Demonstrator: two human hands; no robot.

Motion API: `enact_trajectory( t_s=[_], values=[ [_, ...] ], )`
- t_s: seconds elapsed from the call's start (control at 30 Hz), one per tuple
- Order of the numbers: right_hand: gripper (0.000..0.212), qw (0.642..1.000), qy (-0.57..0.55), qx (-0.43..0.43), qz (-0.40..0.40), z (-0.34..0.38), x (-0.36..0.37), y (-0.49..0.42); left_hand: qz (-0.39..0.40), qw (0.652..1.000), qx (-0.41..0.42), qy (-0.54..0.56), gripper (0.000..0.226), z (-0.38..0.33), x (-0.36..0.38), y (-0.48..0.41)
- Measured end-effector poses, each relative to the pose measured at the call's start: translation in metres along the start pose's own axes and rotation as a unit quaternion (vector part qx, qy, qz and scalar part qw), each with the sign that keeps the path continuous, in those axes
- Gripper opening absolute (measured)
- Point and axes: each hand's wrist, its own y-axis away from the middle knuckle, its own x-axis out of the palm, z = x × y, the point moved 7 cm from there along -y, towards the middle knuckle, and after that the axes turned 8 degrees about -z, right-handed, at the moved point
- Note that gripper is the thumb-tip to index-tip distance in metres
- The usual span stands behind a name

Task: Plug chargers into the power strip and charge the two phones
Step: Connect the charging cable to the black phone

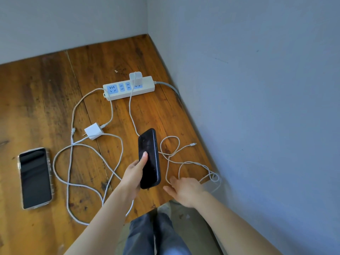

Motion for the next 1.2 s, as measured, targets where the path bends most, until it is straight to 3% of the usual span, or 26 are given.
enact_trajectory(
  t_s=[0.13, 0.27, 0.37, 0.43, 0.57, 0.73, 0.8, 0.9, 0.93, 0.97, 1.07, 1.2],
  values=[
    [0.036, 0.995, -0.074, 0.053, -0.035, -0.005, -0.003, -0.002, -0.028, 0.999, 0.026, -0.004, 0.023, -0.003, -0.002, -0.008],
    [0.043, 0.981, -0.128, 0.120, -0.079, -0.018, -0.018, -0.009, -0.031, 0.997, 0.065, -0.032, 0.012, -0.006, -0.005, -0.009],
    [0.035, 0.917, -0.217, 0.243, -0.232, -0.049, -0.050, -0.019, -0.049, 0.998, 0.047, -0.011, 0.020, -0.005, -0.009, -0.009],
    [0.031, 0.863, -0.272, 0.324, -0.277, -0.070, -0.062, -0.030, -0.063, 0.997, 0.045, -0.007, 0.023, -0.006, -0.011, -0.010],
    [0.040, 0.838, -0.273, 0.408, -0.238, -0.088, -0.060, -0.057, -0.068, 0.997, 0.047, -0.010, 0.021, -0.011, -0.013, -0.007],
    [0.022, 0.799, -0.328, 0.433, -0.258, -0.090, -0.063, -0.055, -0.052, 0.998, 0.043, 0.005, 0.021, -0.019, -0.017, 0.003],
    [0.017, 0.751, -0.436, 0.428, -0.252, -0.082, -0.062, -0.047, -0.046, 0.998, 0.040, 0.009, 0.022, -0.022, -0.019, 0.012],
    [0.020, 0.614, -0.623, 0.418, -0.244, -0.061, -0.078, -0.020, -0.043, 0.998, 0.029, 0.026, 0.018, -0.026, -0.024, 0.031],
    [0.021, 0.601, -0.647, 0.405, -0.236, -0.053, -0.087, -0.010, -0.042, 0.998, 0.023, 0.037, 0.015, -0.028, -0.025, 0.039],
    [0.020, 0.612, -0.651, 0.389, -0.225, -0.045, -0.096, 0.000, -0.043, 0.998, 0.017, 0.050, 0.011, -0.031, -0.025, 0.047],
    [0.022, 0.694, -0.614, 0.319, -0.197, -0.016, -0.122, 0.029, -0.048, 0.995, -0.009, 0.086, 0.005, -0.040, -0.024, 0.074],
    [0.033, 0.816, -0.484, 0.215, -0.231, 0.021, -0.155, 0.062, -0.029, 0.992, -0.035, 0.119, 0.026, -0.057, -0.023, 0.107]
  ],
)
